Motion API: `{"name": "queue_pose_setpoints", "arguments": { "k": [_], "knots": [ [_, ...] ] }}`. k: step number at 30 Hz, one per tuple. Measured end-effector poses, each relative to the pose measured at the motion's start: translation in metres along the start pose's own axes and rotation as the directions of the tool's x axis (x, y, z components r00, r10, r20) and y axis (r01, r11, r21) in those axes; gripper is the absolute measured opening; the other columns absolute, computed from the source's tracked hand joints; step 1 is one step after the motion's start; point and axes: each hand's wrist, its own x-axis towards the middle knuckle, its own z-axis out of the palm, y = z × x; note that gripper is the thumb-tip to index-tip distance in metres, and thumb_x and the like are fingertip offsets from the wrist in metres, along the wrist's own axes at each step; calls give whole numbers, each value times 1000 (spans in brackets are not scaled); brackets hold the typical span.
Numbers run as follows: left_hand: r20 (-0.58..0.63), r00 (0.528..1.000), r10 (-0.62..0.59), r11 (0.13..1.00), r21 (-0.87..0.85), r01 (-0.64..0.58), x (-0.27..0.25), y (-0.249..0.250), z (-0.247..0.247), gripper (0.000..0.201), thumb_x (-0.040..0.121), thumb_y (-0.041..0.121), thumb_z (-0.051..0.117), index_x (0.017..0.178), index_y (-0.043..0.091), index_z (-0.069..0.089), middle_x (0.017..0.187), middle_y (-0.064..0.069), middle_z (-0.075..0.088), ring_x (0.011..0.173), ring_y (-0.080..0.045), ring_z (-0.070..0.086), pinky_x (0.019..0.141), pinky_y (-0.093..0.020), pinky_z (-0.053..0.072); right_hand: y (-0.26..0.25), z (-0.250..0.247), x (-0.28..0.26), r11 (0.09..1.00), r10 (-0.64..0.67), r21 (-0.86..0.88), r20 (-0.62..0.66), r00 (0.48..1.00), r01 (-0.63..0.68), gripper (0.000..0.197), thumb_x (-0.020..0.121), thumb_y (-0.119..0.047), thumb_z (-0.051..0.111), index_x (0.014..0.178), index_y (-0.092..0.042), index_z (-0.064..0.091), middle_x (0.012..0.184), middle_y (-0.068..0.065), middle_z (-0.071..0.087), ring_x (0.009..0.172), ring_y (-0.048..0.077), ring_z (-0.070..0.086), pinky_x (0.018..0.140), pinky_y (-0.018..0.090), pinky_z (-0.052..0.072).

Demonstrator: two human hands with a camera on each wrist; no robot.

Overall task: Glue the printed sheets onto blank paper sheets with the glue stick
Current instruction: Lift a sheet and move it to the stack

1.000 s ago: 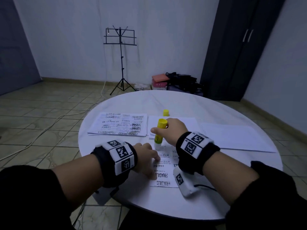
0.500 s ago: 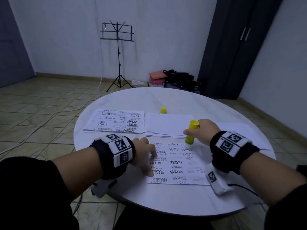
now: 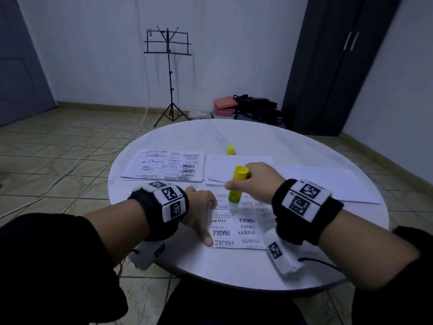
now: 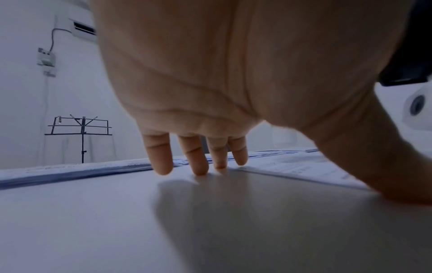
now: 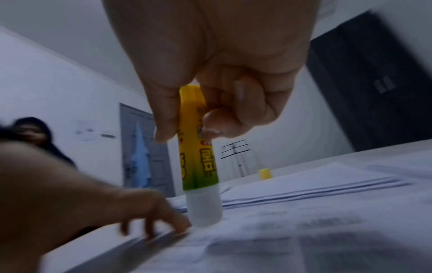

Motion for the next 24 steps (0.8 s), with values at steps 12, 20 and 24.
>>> {"name": "queue_pose_setpoints", "arguments": {
  "k": [12,20,24],
  "knots": [
    [84,995,58,990,121,-68,-3,7,-8,80,63,60,77,130,30,44,131,3,44,124,-25,36,93,-32,30,-23,23,-30,973,-186,-110,156,970,204,33,80,-42,69,74,-15,53,80,1,55,76,16,52,56,22,36],
    [76,996,-51,988,147,40,5,6,-4,115,54,62,80,147,38,18,153,7,23,137,-27,26,112,-45,26,17,-9,-61,976,-128,-158,150,980,151,32,79,-43,70,69,-19,50,72,-7,51,66,6,47,58,19,34],
    [85,995,-45,987,156,31,9,8,-5,114,54,61,82,147,34,22,151,6,25,136,-26,30,112,-43,28,51,-30,-76,991,-24,-128,102,994,37,30,77,-42,72,81,-14,60,76,-6,56,69,6,49,59,21,36]
  ]
}}
